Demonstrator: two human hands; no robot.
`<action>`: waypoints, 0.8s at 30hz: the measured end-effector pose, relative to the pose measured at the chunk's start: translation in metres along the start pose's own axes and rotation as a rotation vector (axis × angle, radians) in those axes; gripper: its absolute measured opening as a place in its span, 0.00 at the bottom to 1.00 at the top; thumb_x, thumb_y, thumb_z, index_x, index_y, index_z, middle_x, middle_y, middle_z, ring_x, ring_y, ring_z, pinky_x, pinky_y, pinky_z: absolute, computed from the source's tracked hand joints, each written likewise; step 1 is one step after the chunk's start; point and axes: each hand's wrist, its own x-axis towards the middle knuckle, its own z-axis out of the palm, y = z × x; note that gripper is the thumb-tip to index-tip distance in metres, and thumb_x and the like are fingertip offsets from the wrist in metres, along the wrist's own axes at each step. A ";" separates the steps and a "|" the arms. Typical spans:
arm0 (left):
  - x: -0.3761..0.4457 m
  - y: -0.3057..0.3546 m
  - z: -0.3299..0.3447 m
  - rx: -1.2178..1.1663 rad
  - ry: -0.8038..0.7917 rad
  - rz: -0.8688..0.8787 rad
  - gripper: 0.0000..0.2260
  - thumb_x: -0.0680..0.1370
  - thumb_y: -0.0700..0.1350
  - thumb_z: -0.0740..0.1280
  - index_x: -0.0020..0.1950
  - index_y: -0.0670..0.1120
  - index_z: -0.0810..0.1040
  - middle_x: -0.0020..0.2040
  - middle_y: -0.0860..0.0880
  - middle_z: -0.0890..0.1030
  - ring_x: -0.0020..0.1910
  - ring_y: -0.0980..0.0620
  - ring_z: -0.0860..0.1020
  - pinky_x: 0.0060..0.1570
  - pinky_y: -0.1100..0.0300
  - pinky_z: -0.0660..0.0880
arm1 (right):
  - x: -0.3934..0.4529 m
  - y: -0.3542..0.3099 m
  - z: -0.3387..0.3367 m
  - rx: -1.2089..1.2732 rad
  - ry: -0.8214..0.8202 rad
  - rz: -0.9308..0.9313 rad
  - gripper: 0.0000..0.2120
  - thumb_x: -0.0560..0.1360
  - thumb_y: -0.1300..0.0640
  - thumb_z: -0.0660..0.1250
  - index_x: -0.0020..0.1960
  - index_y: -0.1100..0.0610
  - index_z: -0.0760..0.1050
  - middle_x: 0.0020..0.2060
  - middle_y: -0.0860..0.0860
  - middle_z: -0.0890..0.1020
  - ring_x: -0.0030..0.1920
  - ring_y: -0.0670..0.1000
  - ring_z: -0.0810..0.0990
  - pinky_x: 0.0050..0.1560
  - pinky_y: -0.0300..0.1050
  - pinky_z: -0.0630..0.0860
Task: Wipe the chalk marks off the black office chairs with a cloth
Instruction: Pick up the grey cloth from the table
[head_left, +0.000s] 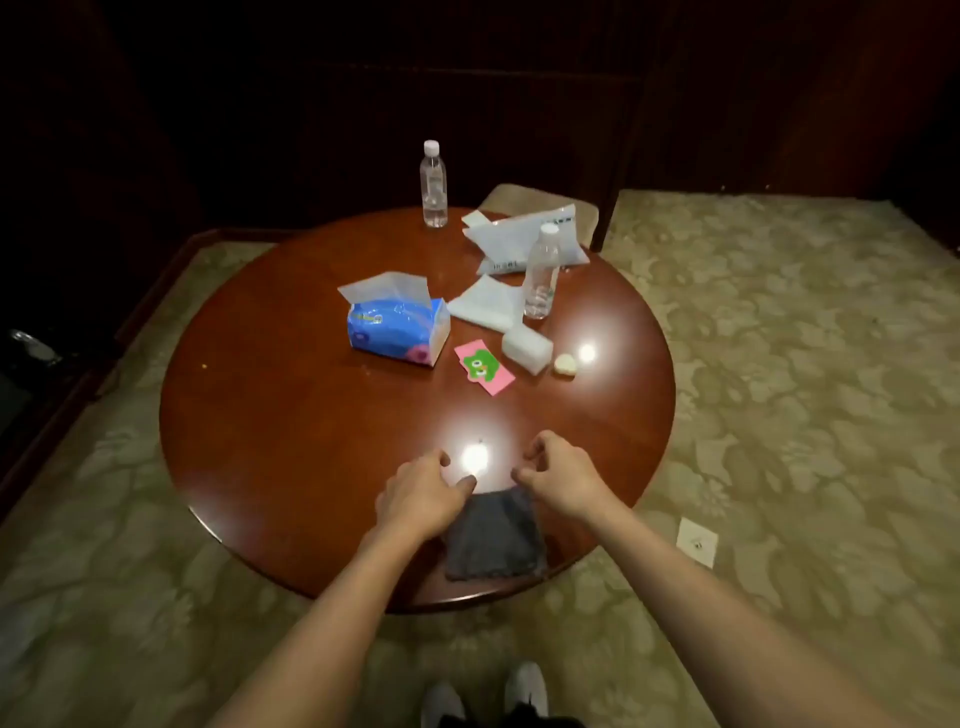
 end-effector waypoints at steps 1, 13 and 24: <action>0.000 -0.003 0.006 0.033 -0.020 -0.015 0.22 0.76 0.62 0.67 0.66 0.54 0.73 0.61 0.49 0.80 0.61 0.44 0.78 0.59 0.51 0.75 | 0.002 0.004 0.009 -0.048 -0.019 0.033 0.16 0.76 0.51 0.70 0.59 0.56 0.72 0.52 0.54 0.80 0.56 0.57 0.79 0.52 0.45 0.72; 0.016 -0.029 0.065 -0.251 -0.047 -0.169 0.16 0.75 0.47 0.75 0.56 0.47 0.72 0.55 0.43 0.81 0.56 0.41 0.79 0.52 0.55 0.73 | -0.003 0.031 0.071 -0.056 -0.053 0.288 0.17 0.76 0.51 0.69 0.58 0.55 0.66 0.60 0.58 0.76 0.61 0.63 0.76 0.56 0.52 0.73; -0.008 0.039 0.068 -0.248 -0.162 0.178 0.13 0.75 0.40 0.73 0.41 0.50 0.70 0.39 0.48 0.77 0.39 0.47 0.75 0.35 0.56 0.69 | -0.060 0.090 0.022 0.252 0.218 0.229 0.13 0.72 0.61 0.68 0.47 0.51 0.64 0.45 0.53 0.77 0.46 0.59 0.78 0.47 0.51 0.74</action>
